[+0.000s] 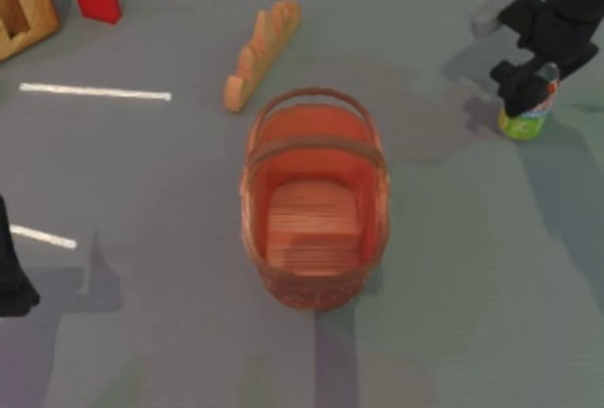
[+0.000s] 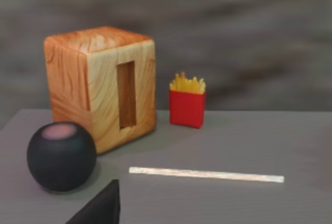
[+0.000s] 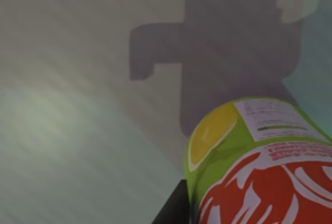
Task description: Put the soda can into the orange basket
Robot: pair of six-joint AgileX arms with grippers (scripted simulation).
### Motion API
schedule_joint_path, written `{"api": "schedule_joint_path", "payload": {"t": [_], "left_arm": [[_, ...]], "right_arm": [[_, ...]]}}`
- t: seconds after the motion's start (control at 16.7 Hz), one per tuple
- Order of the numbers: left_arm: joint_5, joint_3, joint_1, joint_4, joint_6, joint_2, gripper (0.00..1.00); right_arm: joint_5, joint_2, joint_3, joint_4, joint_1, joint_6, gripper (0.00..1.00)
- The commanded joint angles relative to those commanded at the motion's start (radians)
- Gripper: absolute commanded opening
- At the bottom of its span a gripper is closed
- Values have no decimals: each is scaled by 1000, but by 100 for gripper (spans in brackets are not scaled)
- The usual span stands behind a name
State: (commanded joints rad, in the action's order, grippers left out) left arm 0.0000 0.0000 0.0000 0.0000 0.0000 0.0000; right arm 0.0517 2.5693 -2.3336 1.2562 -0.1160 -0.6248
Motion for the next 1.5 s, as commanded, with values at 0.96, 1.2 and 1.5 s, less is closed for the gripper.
{"api": "schedule_joint_path", "payload": {"t": [0.96, 1.2, 1.5], "left_arm": [[0, 0, 0, 0, 0, 0, 100], [0, 0, 0, 0, 0, 0, 100], [0, 0, 0, 0, 0, 0, 100]], "right_arm": [[296, -120, 301, -567, -60, 186, 0], [506, -240, 504, -1006, -104, 312, 0], [771, -402, 771, -1547, -162, 473, 0]]}}
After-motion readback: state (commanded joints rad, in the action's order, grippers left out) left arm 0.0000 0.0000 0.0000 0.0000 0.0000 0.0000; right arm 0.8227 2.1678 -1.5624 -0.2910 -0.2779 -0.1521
